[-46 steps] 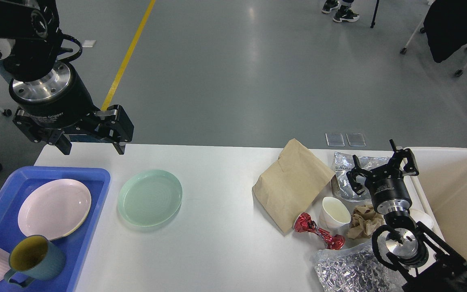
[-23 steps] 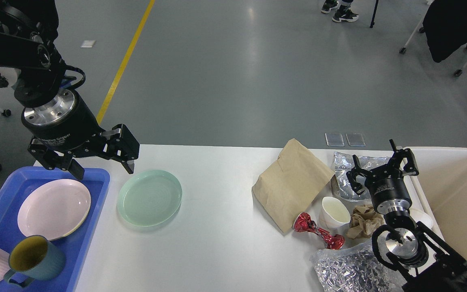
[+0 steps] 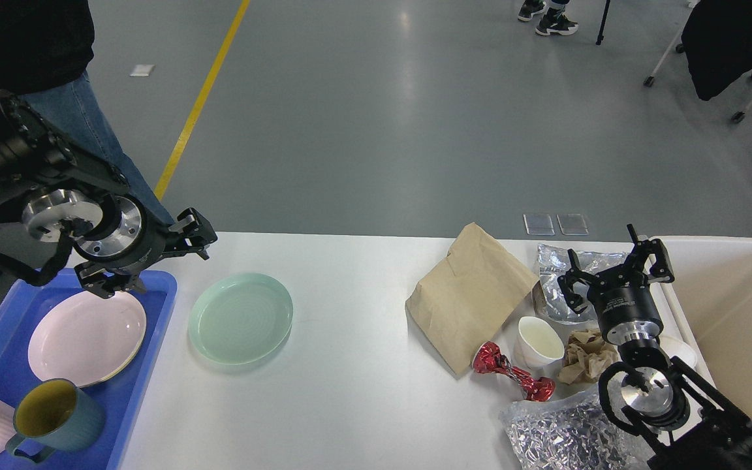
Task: Tidy desktop
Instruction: 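Lower the left gripper to the pale green plate's edge and grip it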
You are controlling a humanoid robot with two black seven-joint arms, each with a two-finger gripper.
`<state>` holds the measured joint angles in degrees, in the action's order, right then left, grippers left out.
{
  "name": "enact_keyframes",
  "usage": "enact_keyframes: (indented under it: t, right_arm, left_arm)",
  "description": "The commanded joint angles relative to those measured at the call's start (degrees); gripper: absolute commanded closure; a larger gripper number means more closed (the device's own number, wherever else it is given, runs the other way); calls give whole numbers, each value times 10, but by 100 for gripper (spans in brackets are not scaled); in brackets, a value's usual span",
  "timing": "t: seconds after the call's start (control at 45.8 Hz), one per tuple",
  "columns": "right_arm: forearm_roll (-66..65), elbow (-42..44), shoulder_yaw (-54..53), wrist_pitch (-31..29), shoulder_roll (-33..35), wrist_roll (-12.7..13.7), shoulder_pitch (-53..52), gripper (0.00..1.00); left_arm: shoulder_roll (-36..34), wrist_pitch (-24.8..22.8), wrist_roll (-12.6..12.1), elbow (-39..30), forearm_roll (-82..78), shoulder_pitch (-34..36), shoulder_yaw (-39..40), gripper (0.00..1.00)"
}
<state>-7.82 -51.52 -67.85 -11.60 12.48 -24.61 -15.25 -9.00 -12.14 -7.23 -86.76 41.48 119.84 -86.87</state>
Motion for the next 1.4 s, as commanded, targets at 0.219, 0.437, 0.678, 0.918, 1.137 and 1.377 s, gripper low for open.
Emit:
enact_keyframes:
  t: [0.219, 0.437, 0.678, 0.918, 1.137, 1.377]
  right_arm:
    - [0, 0, 0, 0, 0, -1, 0, 0]
    - [0, 0, 0, 0, 0, 0, 0, 0]
    - [0, 0, 0, 0, 0, 0, 0, 0]
    - [0, 0, 0, 0, 0, 0, 0, 0]
    - [0, 0, 0, 0, 0, 0, 0, 0]
    - [0, 0, 0, 0, 0, 0, 0, 0]
  left_arm:
    - [-25, 121, -56, 113, 81, -213, 133, 5]
    - [-25, 136, -53, 185, 69, -299, 181, 7]
    - [-75, 143, -53, 222, 77, -384, 260, 10]
    - [-82, 150, -53, 284, 75, -447, 308, 13]
    - [-81, 150, -41, 305, 62, -476, 333, 31]
    - [-80, 147, -18, 308, 57, -479, 333, 44]
